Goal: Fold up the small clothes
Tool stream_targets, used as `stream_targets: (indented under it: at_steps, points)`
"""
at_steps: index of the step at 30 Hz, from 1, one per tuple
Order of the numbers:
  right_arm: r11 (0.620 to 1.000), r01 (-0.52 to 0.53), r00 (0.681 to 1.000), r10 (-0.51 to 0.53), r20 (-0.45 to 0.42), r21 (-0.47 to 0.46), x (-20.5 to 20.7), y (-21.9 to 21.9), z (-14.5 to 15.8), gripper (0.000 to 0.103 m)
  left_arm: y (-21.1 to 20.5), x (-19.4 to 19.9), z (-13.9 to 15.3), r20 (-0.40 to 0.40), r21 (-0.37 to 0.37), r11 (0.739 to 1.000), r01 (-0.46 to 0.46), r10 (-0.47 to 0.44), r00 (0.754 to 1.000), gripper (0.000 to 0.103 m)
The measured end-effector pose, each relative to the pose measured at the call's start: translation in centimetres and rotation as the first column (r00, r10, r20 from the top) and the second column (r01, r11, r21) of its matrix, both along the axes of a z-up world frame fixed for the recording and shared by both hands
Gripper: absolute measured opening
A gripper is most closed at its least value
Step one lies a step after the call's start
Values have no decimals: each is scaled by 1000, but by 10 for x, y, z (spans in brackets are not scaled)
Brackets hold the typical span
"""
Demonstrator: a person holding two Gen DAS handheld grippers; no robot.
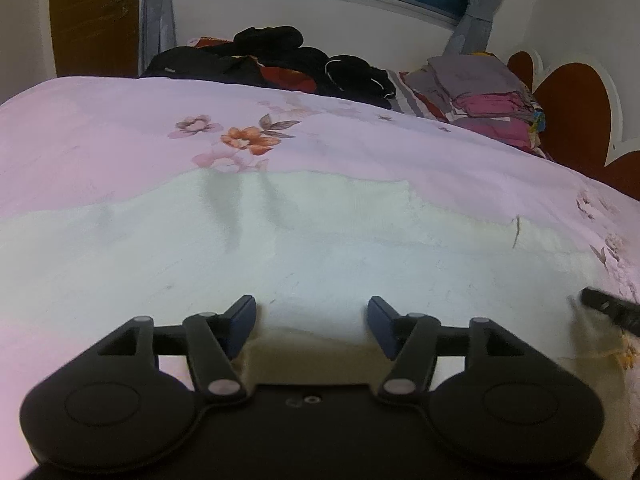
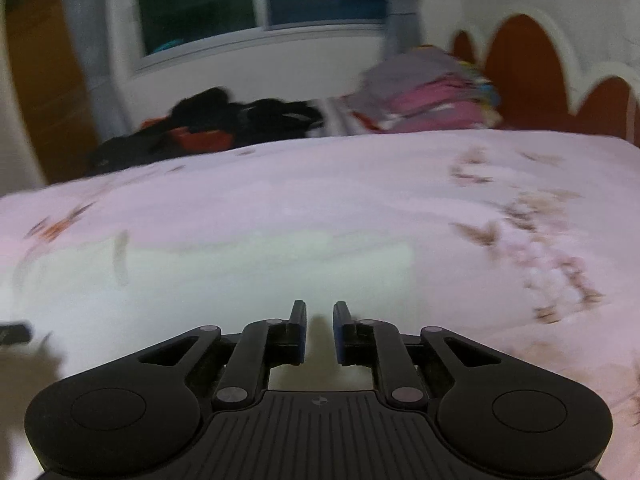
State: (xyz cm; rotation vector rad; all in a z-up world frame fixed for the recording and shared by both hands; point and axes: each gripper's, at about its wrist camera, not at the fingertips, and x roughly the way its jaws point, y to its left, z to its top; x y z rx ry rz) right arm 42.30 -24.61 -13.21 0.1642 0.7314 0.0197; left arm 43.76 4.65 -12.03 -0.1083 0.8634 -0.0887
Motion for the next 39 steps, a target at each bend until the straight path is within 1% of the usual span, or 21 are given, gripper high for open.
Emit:
stream_targets:
  at_steps: [3,5,7,8,9,11,12,16,19,23,28,30,32,34,36,38,39]
  points:
    - [999,-53,998,54,-37,11,1,25,-8,16,16,-10,7,-7,-6,1000,-25,25,1000,62]
    - [998,-70,996,70,-52,8,2,37,-11,17,31,-18,13,-3,-10,999,-53,53,999,62]
    - [996,-85,995,86,-54,16,0,47,-11,18,51,-26,17,1,-23,996,-87,87,996,62]
    - [996,-91,995,92,-47,23,-1,51,-9,21,64,-30,18,0,-28,993,-112,112,994,62]
    - [995,-100,994,101,-39,26,-3,57,-5,24,74,-34,19,-2,-29,991,-134,134,991,62]
    - [992,-120,993,121,-16,25,-4,68,2,45,98,-42,20,-8,-31,983,-184,183,983,62]
    - [991,-131,991,131,-3,22,-5,74,5,46,110,-47,20,-13,-32,977,-211,210,978,62]
    - [984,-178,984,177,31,33,-6,103,15,46,159,-62,18,-30,-43,949,-311,310,950,60]
    - [974,-223,974,222,35,34,-3,128,18,46,194,-71,15,-46,-63,921,-385,382,923,56]
    - [964,-263,965,262,34,43,2,159,18,46,237,-75,13,-50,-96,873,-478,475,878,56]
    - [954,-291,957,289,37,69,10,186,23,46,281,-70,11,-48,-119,816,-565,564,824,56]
    - [953,-294,956,292,38,72,13,193,25,46,295,-65,7,-54,-130,796,-592,590,806,51]
    - [954,-292,956,291,31,67,18,198,22,46,307,-57,1,-74,-167,780,-603,600,796,44]
    - [957,-285,959,285,8,60,23,203,14,46,315,-52,-5,-69,-201,765,-611,611,788,41]
    - [960,-271,962,273,-19,67,28,206,5,46,317,-45,-7,-51,-215,760,-613,618,785,38]
    - [963,-262,964,264,-34,69,31,207,-2,46,316,-38,-8,-33,-211,762,-612,620,784,27]
    - [964,-257,965,260,-37,67,32,208,-4,46,316,-36,-9,-28,-210,762,-612,622,783,25]
